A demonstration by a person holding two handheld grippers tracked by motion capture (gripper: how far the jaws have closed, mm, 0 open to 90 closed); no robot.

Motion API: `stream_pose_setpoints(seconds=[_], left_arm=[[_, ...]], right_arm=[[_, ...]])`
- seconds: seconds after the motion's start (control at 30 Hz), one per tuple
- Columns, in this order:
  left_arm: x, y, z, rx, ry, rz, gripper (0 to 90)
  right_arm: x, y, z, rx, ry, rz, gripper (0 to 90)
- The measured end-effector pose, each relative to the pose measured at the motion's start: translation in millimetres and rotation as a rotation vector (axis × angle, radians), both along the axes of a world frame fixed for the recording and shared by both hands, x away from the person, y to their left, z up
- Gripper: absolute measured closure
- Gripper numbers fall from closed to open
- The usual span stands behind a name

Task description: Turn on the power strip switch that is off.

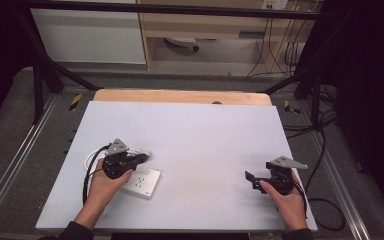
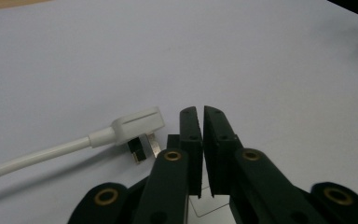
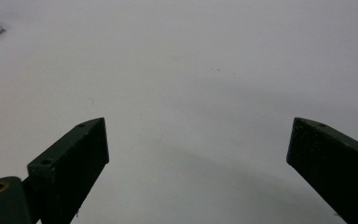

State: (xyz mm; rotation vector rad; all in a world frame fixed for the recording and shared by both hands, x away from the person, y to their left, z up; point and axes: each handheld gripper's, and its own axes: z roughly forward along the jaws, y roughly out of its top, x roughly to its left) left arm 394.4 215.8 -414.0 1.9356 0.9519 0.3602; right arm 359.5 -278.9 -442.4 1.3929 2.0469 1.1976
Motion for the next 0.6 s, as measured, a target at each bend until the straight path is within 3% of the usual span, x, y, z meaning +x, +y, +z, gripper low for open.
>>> stream_pose_setpoints(seconds=[0.2, 0.37, 0.5, 0.6], left_arm=[[-0.2, -0.7, 3.9, 0.003, -0.027, 0.047, 58.1], [-0.1, -0.9, 10.0, -0.038, -0.021, 0.064, 35.4], [0.9, -0.6, 13.3, -0.064, -0.009, 0.094, 10.3], [1.0, 1.5, 16.0, -0.070, -0.015, 0.087, 9.6]], right_arm=[[0.1, -1.2, 0.0, 0.001, 0.002, -0.007, 5.9], [-0.3, -1.0, 0.2, -0.001, 0.002, -0.003, 5.8], [-0.5, -1.2, 0.4, 0.002, -0.001, -0.003, 5.8], [-0.4, -1.6, 0.4, 0.005, 0.000, -0.006, 5.7]])
